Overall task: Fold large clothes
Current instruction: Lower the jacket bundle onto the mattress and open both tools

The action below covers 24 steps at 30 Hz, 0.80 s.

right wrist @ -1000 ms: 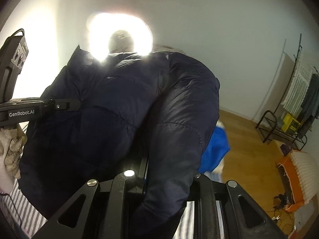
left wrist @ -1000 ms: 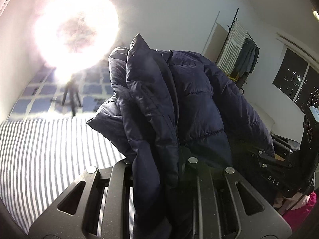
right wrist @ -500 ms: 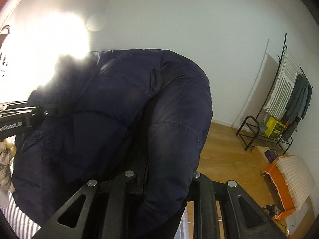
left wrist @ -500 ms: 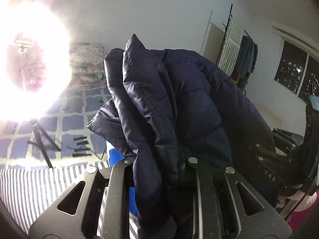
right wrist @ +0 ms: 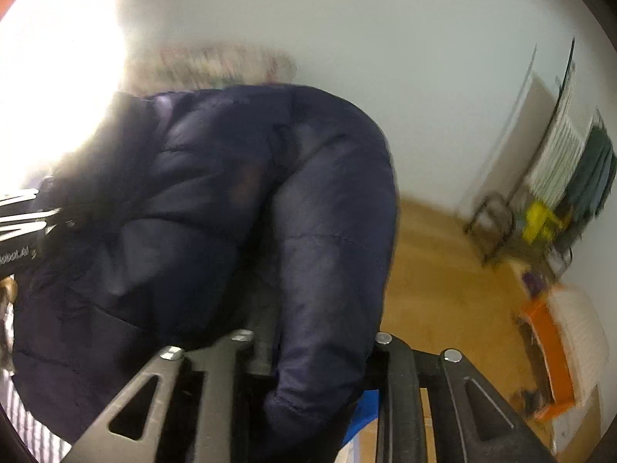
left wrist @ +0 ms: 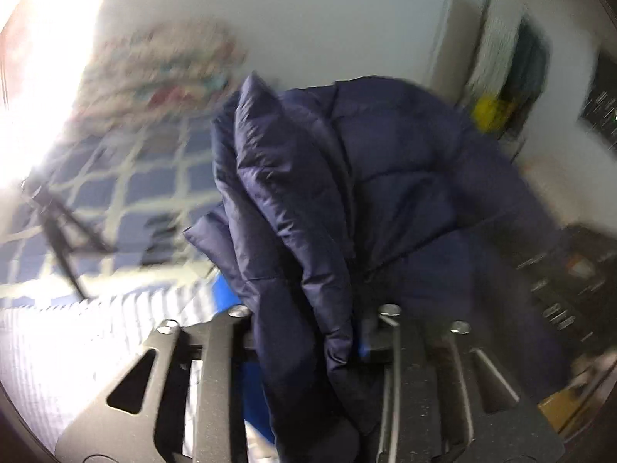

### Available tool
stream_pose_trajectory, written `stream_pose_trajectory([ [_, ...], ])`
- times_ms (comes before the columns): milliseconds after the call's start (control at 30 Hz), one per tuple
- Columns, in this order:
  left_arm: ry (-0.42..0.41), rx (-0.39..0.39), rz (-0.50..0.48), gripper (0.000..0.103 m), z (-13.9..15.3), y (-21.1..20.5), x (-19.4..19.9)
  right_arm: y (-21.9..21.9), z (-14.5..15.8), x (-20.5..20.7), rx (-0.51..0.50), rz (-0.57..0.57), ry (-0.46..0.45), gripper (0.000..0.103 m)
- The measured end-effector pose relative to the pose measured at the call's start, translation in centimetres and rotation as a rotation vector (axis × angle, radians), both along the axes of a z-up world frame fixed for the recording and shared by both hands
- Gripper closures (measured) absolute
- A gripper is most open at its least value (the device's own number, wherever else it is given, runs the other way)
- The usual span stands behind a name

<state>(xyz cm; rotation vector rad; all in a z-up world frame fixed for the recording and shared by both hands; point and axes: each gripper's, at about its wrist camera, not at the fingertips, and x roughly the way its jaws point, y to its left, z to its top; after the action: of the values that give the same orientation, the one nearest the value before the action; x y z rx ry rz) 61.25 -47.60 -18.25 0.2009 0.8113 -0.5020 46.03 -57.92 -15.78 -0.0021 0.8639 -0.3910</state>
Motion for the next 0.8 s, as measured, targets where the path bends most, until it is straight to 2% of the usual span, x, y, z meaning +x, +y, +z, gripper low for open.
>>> stream_pose_trajectory([
  [33, 0.008, 0.021, 0.014, 0.054, -1.0, 0.3, 0.4, -0.3, -1.1, 0.3, -0.013, -0.029, 0.039, 0.059],
  [67, -0.006, 0.015, 0.031, 0.042, -1.4, 0.8, 0.3, -0.5, -2.1, 0.2, -0.034, -0.058, 0.063, 0.053],
  [100, -0.034, 0.013, 0.056, 0.027, -1.5, 1.3, 0.2, -0.5, -2.5, 0.0, -0.067, -0.086, 0.069, 0.039],
  [133, -0.067, 0.018, 0.085, 0.021, -1.4, 1.9, 0.2, -0.4, -2.8, -0.3, -0.122, -0.118, 0.075, 0.031],
  [167, -0.075, 0.016, 0.098, 0.020, -1.5, 2.5, 0.4, -0.7, -2.9, -0.3, -0.141, -0.129, 0.074, 0.031],
  [267, -0.048, -0.002, 0.106, 0.020, -1.5, 3.7, 0.6, -1.7, -2.1, -1.7, -0.086, -0.164, 0.044, 0.030],
  [400, -0.068, 0.016, 0.103, 0.020, -0.3, 4.8, -1.2, -2.6, -1.5, -2.5, -0.084, -0.190, 0.046, 0.030],
  [633, -0.131, 0.013, 0.054, 0.020, 4.6, 6.4, -7.5, -1.0, 2.3, -6.4, -0.037, -0.187, -0.017, 0.030],
  [800, -0.194, -0.013, 0.017, 0.020, 9.5, 8.3, -13.3, 1.7, 7.1, -10.0, -0.019, -0.172, -0.090, 0.030],
])
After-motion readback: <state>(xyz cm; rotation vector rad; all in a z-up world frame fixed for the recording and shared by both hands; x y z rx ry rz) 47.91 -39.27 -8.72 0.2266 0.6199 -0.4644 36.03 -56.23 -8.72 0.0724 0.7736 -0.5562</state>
